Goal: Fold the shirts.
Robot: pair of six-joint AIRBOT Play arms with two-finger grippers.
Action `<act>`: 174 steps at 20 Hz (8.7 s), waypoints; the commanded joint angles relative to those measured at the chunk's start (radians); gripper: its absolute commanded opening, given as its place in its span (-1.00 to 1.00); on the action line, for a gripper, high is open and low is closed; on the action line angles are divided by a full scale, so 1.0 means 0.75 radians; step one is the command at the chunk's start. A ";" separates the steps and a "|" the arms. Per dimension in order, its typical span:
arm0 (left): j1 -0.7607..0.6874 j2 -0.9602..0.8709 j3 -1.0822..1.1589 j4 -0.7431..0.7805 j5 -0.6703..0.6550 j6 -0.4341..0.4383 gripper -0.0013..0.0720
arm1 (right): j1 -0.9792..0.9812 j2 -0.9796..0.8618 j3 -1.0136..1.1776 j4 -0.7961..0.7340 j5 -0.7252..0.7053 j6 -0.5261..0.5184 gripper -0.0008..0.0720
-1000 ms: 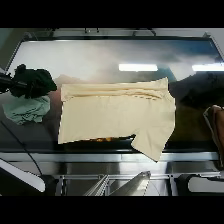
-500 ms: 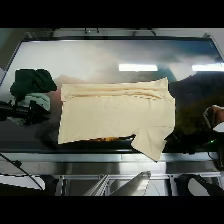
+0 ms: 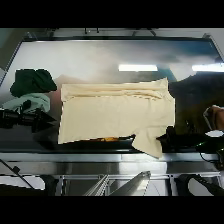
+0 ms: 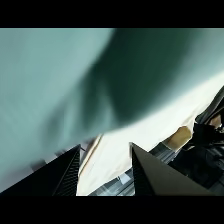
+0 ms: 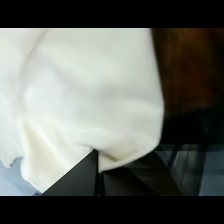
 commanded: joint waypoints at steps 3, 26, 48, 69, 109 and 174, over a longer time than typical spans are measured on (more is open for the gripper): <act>-0.047 0.001 -0.124 0.007 0.109 0.005 -0.07 | -0.001 -0.028 -0.006 0.121 -0.082 -0.144 -0.91; -0.126 0.001 0.156 0.142 -0.435 -0.055 -0.91 | -0.374 0.523 0.097 0.131 0.531 -0.164 -0.91; -0.366 -0.346 0.891 -0.045 -0.350 -0.210 -0.91 | -0.024 -0.324 0.630 0.804 0.016 -0.949 -0.91; -0.348 -0.608 1.445 -0.014 -0.434 -0.342 -0.06 | 0.050 -0.692 1.286 -0.244 0.214 -0.538 0.33; -1.435 -0.716 1.418 0.024 0.319 -0.379 -0.96 | -0.040 -0.643 1.710 0.204 0.763 -0.272 -0.92; -0.684 -0.063 1.228 -0.672 -0.389 -0.049 -0.94 | -0.142 -0.227 1.816 -0.309 0.326 0.520 -0.92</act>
